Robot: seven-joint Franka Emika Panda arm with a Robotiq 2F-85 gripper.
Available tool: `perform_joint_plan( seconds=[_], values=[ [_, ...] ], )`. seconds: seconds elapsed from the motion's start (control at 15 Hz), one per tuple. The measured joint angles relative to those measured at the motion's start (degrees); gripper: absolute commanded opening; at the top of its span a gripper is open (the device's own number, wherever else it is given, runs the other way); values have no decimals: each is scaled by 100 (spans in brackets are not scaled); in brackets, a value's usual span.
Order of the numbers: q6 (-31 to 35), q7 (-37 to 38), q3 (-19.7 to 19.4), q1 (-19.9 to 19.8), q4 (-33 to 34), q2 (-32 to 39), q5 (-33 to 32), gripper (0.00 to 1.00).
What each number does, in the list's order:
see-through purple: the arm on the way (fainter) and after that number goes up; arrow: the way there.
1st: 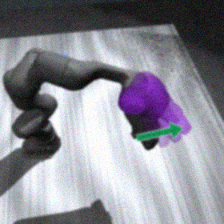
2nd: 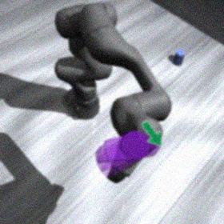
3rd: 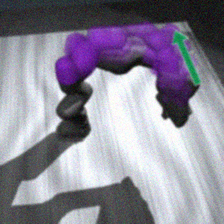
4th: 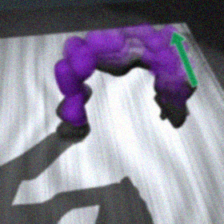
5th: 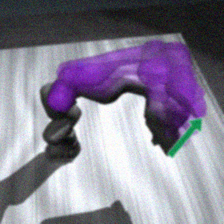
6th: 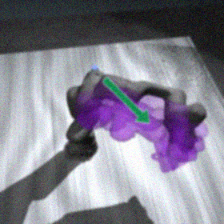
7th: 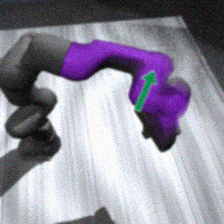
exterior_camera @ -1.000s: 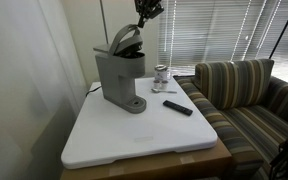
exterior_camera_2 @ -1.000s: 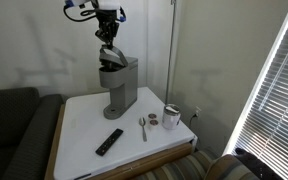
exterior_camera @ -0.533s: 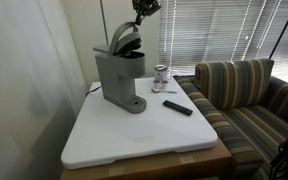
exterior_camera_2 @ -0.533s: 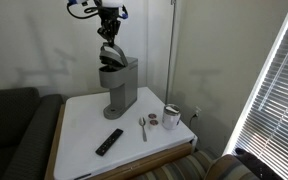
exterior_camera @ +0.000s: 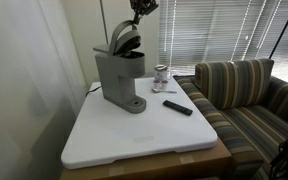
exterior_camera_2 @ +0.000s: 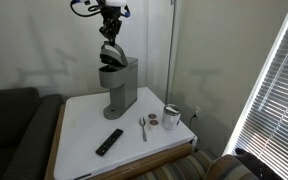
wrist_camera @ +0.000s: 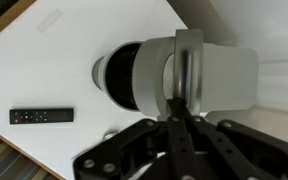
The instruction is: Open the coffee machine
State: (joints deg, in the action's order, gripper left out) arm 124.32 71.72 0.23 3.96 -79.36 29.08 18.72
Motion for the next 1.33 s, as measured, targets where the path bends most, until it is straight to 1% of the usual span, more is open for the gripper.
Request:
perform_joint_plan(
  seconds=[0.53, 1.0, 1.33],
  values=[
    [-594, 0, -18, -5, 737, 370, -132, 0],
    [-1258, 0, -33, -13, 1564, 802, -221, 0],
    [-1599, 0, -40, -15, 2100, 1089, -244, 0]
  ],
)
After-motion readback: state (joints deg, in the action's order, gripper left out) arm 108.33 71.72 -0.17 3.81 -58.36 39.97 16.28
